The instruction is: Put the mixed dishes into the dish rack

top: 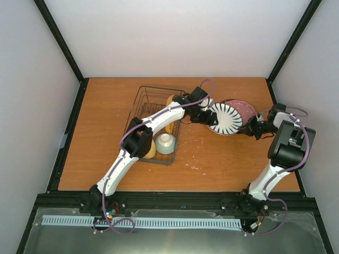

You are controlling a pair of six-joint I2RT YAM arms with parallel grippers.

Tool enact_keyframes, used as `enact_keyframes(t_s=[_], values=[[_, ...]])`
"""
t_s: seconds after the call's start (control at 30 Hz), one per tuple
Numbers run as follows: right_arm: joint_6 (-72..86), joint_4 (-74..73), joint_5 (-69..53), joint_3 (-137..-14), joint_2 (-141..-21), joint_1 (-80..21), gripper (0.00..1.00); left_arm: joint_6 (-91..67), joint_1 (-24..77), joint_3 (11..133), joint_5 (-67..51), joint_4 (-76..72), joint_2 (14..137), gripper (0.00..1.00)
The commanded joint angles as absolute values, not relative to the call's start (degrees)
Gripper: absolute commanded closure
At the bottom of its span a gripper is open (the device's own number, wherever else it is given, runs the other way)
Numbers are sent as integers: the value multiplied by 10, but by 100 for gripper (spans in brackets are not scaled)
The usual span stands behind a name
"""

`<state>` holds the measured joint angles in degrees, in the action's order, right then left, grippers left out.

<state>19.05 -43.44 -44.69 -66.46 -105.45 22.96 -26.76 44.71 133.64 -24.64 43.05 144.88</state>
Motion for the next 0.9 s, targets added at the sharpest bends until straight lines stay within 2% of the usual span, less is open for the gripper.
enact_keyframes(t_s=[0.0,0.1,0.2,0.4,0.5,0.87], values=[[176,-444,-487,-659,-1041,232,97,-278,449,1361,-246,409,1473,15],[177,-443,-491,-659,-1044,231,97,-286,449,1360,-258,394,1480,26],[176,-443,-492,-658,-1046,231,97,-304,449,1361,-283,370,1481,49],[175,-444,-497,-657,-1049,231,97,-328,448,1361,-315,334,1479,74],[174,-444,-495,-658,-1048,230,97,-328,447,1359,-314,336,1475,98],[172,-451,-486,-671,-1049,229,96,-315,443,1346,-281,351,1418,99]])
